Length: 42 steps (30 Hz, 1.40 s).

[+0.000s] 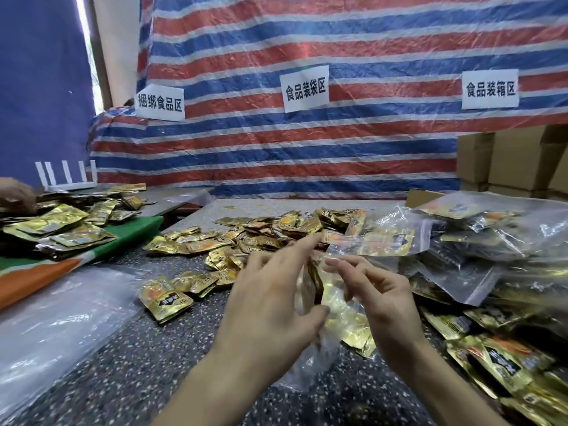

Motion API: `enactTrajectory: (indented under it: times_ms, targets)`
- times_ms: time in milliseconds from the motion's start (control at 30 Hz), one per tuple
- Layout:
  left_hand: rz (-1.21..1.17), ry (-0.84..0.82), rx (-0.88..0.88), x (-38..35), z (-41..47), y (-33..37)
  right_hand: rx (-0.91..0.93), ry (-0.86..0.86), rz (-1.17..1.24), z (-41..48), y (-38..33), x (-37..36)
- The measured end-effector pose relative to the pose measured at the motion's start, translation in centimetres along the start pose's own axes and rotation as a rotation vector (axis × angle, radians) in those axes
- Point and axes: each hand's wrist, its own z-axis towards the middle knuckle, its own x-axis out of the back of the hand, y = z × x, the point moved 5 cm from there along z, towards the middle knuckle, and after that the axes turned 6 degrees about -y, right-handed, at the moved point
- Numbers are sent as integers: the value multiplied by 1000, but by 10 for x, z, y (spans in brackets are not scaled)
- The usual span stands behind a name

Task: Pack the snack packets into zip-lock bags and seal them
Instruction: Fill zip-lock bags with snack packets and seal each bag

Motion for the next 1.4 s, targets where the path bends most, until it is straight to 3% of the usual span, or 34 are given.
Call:
enactTrajectory:
  times_ms: [133,300,500,600,667,700,767,833,900,1033,1167,1300,1400]
  targets:
    - [173,54,157,-9,-1,-8,-20,-65,14,0,-2,-6]
    - [256,128,160,10,7,-9,-50,-14,152,3,-2,2]
    - [-383,-37,274,33,28,-38,-55,56,348,11,-3,18]
    - [-639,115,170,42,32,-48,-85,58,316,10,-1,16]
    - [-789,239,199,43,35,-69,-101,53,310,8,1,13]
    - [-757,279,246,42,36,-84,-106,48,307,8,1,13]
    - [-412,232,364,35,36,-122,-116,33,297,9,3,12]
    - [25,31,539,21,28,-163,-118,14,298,9,4,12]
    - [269,-164,705,8,9,-198,-117,-14,302,9,4,11]
    - [332,-297,782,-5,-14,-232,-127,-54,309,9,2,9]
    - [520,-237,671,-9,-17,-227,-138,-85,316,7,2,5]
    - [527,-156,647,-9,-13,-220,-132,-88,328,7,1,3]
    - [564,-292,757,-15,-7,-230,-128,-91,315,7,1,3]
